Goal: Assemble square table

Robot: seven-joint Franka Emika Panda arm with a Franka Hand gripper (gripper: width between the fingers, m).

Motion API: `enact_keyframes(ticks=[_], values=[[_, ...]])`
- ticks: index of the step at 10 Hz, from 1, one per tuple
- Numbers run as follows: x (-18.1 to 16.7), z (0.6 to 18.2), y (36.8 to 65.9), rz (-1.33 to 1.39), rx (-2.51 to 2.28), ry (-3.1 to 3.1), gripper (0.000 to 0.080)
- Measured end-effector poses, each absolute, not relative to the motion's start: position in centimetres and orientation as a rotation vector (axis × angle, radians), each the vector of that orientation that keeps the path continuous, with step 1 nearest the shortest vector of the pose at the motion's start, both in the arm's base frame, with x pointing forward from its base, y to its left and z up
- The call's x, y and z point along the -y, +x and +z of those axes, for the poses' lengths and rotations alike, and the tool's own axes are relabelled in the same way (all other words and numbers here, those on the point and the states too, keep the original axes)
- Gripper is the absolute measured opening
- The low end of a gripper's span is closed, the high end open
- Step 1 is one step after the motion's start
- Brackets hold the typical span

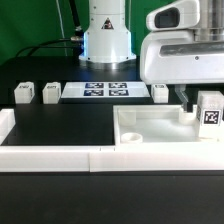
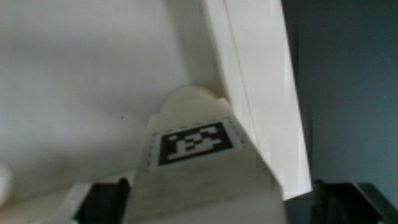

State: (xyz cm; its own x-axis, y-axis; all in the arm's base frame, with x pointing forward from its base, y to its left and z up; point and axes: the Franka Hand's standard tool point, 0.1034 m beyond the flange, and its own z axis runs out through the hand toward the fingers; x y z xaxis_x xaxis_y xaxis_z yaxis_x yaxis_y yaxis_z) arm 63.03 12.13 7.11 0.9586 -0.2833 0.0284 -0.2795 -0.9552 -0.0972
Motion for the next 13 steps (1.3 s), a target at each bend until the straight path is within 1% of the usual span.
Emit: enact_keyframes(ticks=[1,2,3,4,6,7,9,10,11,13], values=[[-12.16,7.11,63.03,-0.062,-0.473,-3.010,0.0391],[-12.01,7.05,63.00,-0.054,-0.592,-2.989,0.0391],[-11.96,7.04,63.00,-0.050,-0.680,-2.970,0.0295],[-11.92,7.02,62.99,-0.045,-0.764,-2.947,0.0295],[-11.85,6.95,62.89,-0.014,-1.170,-2.803,0.0295],[-11.91,6.87,62.83,0.016,-1.407,-2.678,0.0295],[-11.93,6.81,62.91,0.057,-1.711,-2.461,0.0295],[-12.01,6.72,63.07,0.083,-1.966,-2.213,0.0295],[-11.89,6.75,63.07,0.102,-2.052,-2.113,0.0295],[-11.99,6.72,63.04,0.105,-2.061,-2.104,0.0307]])
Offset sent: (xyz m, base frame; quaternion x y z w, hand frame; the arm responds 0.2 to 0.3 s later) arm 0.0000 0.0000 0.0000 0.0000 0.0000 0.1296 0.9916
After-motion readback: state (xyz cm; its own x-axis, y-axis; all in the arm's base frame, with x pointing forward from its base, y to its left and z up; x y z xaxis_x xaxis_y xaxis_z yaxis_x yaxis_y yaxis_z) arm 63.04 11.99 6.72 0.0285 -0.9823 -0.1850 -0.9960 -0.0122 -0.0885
